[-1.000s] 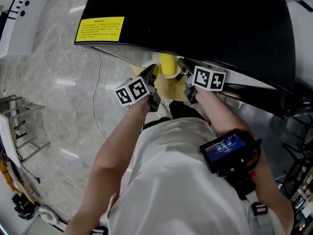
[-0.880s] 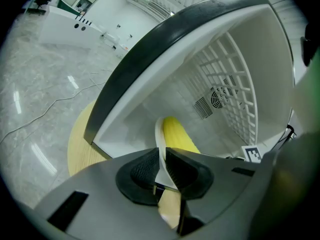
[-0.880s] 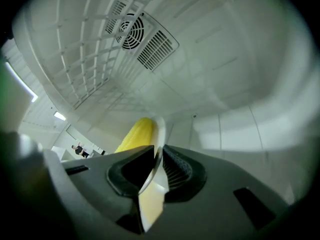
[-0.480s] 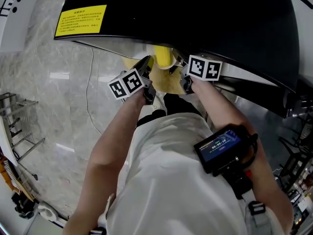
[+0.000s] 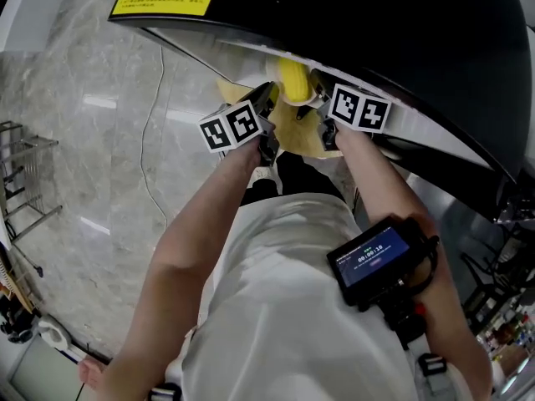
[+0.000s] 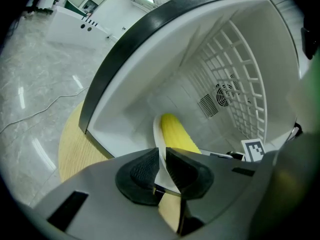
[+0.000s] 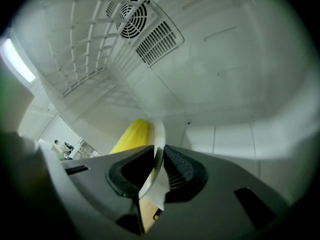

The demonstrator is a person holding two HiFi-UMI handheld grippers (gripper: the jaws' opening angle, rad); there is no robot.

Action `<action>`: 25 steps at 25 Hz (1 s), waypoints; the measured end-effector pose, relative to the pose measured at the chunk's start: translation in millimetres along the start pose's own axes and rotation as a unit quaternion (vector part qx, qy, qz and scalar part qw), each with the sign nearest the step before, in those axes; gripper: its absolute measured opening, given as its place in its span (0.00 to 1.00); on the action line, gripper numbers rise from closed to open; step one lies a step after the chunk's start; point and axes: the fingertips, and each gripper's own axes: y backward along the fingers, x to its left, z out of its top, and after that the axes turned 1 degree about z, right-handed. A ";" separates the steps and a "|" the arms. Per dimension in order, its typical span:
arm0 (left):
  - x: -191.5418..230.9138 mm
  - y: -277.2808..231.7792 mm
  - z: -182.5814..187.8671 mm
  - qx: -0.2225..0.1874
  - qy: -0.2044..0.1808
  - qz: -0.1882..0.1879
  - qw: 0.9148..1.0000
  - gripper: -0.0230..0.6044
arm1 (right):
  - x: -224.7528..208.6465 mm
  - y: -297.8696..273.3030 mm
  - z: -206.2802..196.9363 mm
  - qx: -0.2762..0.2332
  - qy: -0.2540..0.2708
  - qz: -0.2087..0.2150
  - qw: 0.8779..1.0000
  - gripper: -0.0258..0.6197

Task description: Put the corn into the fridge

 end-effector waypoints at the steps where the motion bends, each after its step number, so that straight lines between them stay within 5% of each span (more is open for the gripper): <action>1: -0.1 -1.8 -0.7 -0.002 0.002 0.001 1.000 0.11 | -1.6 -1.7 1.6 0.002 0.007 -0.003 1.000 0.13; 25: 19.0 -26.2 0.4 -0.011 -0.010 0.055 0.998 0.11 | -13.4 -38.1 10.4 0.063 0.121 -0.052 0.989 0.13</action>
